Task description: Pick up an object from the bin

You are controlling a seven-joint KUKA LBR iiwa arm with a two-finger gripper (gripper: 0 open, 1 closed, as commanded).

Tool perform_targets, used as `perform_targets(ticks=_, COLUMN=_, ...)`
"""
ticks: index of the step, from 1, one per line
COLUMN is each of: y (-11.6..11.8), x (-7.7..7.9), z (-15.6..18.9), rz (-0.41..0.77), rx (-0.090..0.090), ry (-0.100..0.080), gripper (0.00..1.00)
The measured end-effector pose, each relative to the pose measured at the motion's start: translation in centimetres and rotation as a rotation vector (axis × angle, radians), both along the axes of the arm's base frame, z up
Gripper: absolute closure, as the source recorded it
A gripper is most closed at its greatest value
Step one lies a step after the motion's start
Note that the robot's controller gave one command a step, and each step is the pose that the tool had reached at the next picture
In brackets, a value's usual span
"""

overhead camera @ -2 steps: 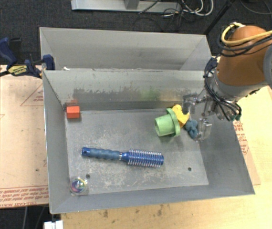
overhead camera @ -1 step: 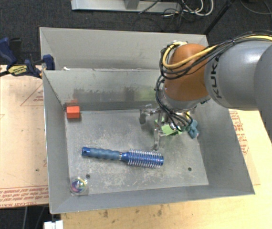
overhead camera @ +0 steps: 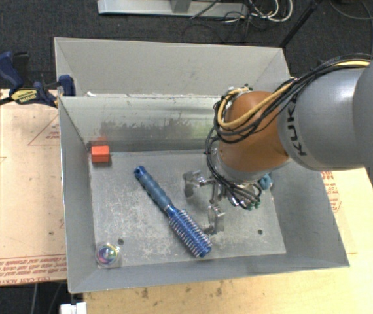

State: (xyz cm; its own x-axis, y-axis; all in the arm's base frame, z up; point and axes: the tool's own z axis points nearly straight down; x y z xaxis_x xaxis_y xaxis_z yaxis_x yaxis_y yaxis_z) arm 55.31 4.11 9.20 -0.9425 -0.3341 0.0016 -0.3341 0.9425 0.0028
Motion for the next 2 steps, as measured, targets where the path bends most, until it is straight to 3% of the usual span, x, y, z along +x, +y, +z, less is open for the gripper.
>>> perform_targets(ticks=1, y=0.3, x=-5.8, z=-1.6, rz=0.269, rx=0.0, ry=-0.01, gripper=0.0)
perform_targets(ticks=2, y=-6.1, x=-5.8, z=1.0, rz=-0.187, rx=-0.002, ry=-0.006, gripper=0.0)
